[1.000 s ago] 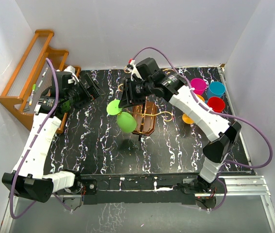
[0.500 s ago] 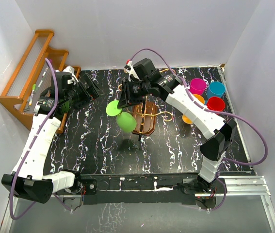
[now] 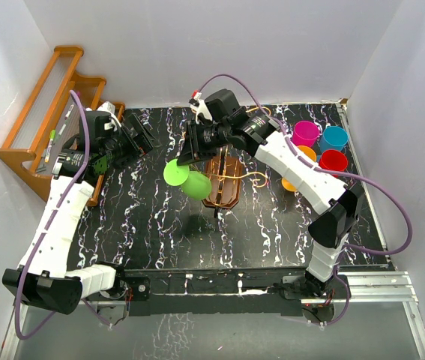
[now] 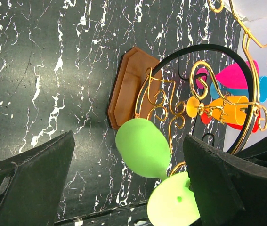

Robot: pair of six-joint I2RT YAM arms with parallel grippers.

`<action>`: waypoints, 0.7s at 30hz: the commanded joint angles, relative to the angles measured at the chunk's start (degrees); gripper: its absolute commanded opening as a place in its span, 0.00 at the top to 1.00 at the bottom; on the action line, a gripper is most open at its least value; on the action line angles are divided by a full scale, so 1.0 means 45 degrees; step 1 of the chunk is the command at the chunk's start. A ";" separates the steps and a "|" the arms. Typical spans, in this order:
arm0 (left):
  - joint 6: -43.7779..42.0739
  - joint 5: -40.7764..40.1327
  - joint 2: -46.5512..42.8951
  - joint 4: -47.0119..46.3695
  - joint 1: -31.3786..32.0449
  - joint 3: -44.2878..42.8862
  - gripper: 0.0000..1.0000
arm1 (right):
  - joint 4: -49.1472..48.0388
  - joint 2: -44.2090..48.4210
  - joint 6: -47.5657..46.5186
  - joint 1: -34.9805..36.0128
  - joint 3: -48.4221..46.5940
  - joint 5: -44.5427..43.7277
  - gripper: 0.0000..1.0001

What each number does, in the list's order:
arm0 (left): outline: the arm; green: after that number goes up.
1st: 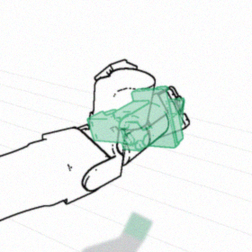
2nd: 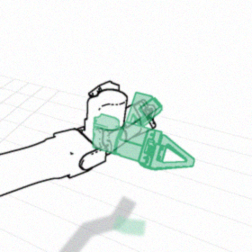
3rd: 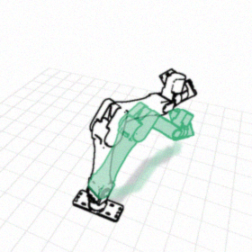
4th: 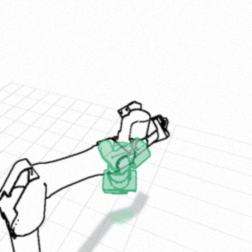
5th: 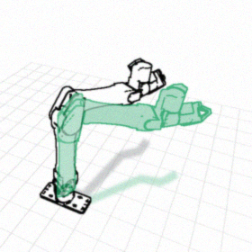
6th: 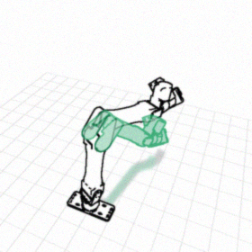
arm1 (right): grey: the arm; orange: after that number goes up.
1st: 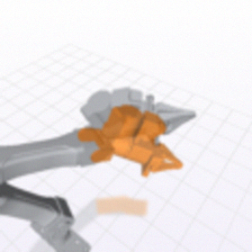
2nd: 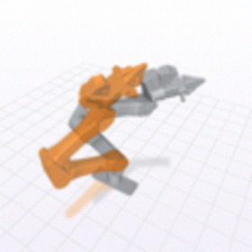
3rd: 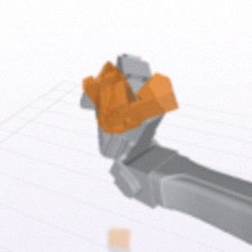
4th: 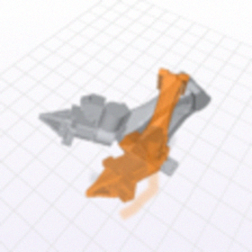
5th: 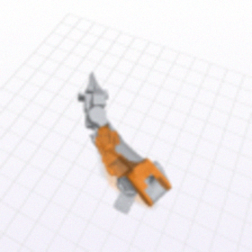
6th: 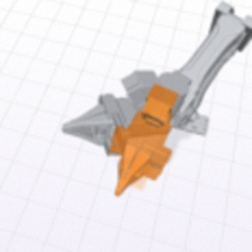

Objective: Take the wine glass off the wine glass rack

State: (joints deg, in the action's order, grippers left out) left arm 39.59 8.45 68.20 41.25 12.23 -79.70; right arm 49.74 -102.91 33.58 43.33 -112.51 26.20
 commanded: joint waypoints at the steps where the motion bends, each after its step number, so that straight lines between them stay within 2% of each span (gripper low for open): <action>1: -0.0150 0.0037 -0.0194 0.0139 0.0017 -0.0300 0.03 | -0.1082 0.0014 0.0098 -0.0029 -0.0060 0.0538 0.82; 3: -0.0164 0.0001 -0.0190 0.0166 0.0017 -0.0296 0.03 | -0.1018 -0.0053 0.0093 -0.0024 -0.0075 0.0538 0.82; 8: -0.0135 -0.0018 -0.0269 0.0208 0.0012 -0.0277 0.03 | -0.0977 -0.0022 0.0115 -0.0028 -0.0149 0.0467 0.91; 16: -0.0051 0.0233 -0.0228 0.0074 0.0017 -0.0033 0.03 | -0.0580 0.0152 -0.0002 -0.0029 -0.0105 0.0832 0.92; 21: 0.0032 0.0276 -0.0288 0.0012 0.0013 0.0027 0.03 | -0.0606 0.0465 0.0121 -0.0078 0.0119 -0.0230 0.92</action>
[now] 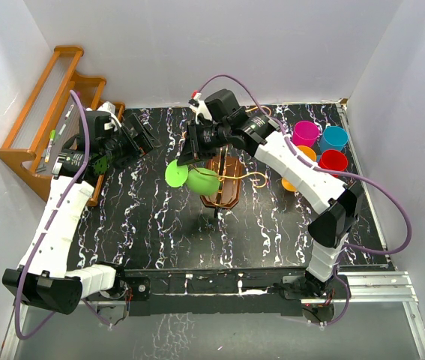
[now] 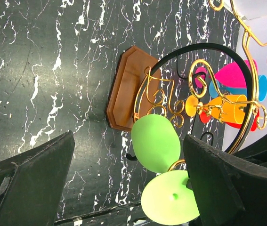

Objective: Take the wine glass off the wine glass rack

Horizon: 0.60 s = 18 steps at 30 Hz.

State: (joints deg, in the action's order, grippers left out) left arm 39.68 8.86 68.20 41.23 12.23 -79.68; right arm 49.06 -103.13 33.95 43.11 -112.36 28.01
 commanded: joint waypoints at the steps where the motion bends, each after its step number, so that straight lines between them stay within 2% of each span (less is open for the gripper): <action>1: 0.0018 0.0153 -0.0297 0.0034 0.0016 -0.0014 0.03 | -0.0504 0.0589 0.0124 -0.0103 0.0168 -0.0816 0.92; 8: -0.0067 0.0043 -0.0342 0.0109 0.0013 -0.0161 0.03 | -0.1858 0.1225 0.0979 -0.0843 0.0958 -0.1137 0.92; 18: 0.0184 0.0396 -0.0551 -0.0447 0.0012 -0.0145 0.03 | -0.2492 0.1919 0.1398 -0.1145 0.1454 -0.1416 0.92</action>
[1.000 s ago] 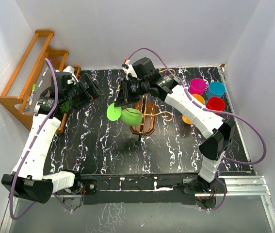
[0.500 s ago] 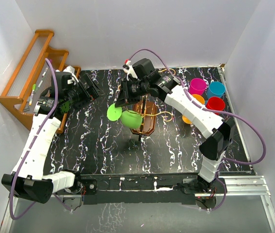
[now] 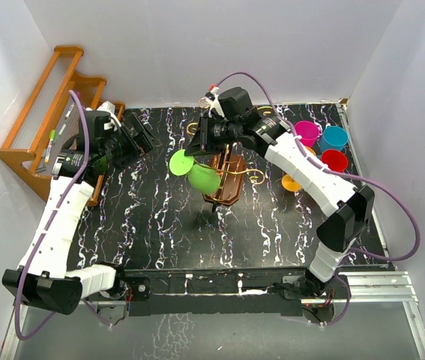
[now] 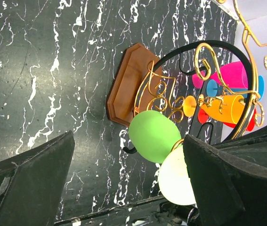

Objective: Take the wine glass off the wine glass rack

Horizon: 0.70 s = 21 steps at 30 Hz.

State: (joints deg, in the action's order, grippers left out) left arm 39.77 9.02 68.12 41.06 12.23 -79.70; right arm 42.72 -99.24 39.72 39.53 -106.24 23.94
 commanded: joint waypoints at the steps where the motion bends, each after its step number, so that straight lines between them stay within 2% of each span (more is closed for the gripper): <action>1: 0.0217 0.0592 -0.0587 -0.0642 0.0011 -0.0074 0.03 | -0.1093 0.1140 0.0117 -0.0349 0.0124 -0.0404 0.92; 8: 0.1069 0.1682 -0.0760 -0.2189 0.0017 0.0413 0.03 | -0.1553 0.1919 0.0350 -0.0369 0.1161 -0.0495 0.92; 16: 0.0987 0.1392 -0.0919 -0.1772 0.0016 0.0480 0.03 | -0.3054 0.1967 0.1317 -0.0385 0.2287 -0.0863 0.92; 21: 0.1001 0.1297 -0.0985 -0.1687 0.0006 0.0490 0.03 | -0.3756 0.1678 0.1528 -0.0379 0.2120 -0.0206 0.92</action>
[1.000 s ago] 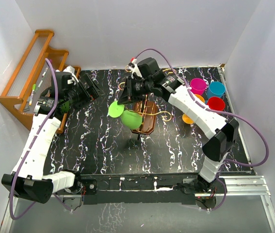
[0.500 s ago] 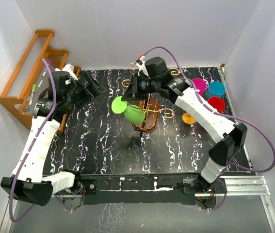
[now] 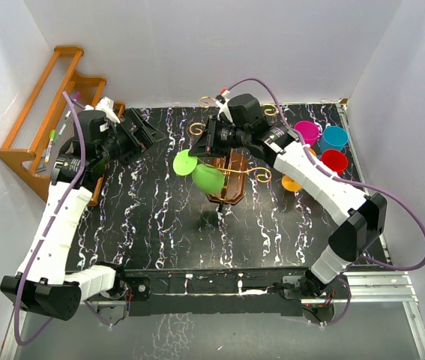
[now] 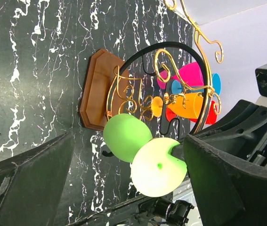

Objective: Take the wine glass off the wine glass rack

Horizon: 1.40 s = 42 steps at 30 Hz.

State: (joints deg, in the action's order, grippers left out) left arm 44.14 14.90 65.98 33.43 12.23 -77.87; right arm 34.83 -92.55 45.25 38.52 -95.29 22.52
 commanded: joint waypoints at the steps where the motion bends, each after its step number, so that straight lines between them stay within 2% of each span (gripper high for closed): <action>1: 0.0034 0.0005 -0.0490 0.0000 0.0001 0.0112 0.03 | -0.2128 0.0130 0.0359 -0.0147 -0.0374 0.0283 0.92; 12: 0.0135 0.0110 -0.0497 -0.0061 0.0015 0.0272 0.03 | -0.2880 -0.0290 0.0520 -0.0145 -0.0572 0.1138 0.92; 26: 0.0017 -0.0047 -0.0425 0.0104 0.0012 -0.0010 0.03 | -0.3173 -0.0375 0.0290 -0.0155 -0.0427 0.0198 0.92; 42: 0.0094 0.0318 0.0011 -0.0233 0.0013 -0.0343 0.03 | -0.1850 0.1684 -0.0099 -0.0219 0.0668 -0.0610 0.92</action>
State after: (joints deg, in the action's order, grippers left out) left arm 44.64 15.16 66.04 33.26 12.23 -76.97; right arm 26.89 -90.24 46.28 37.78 -92.90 21.26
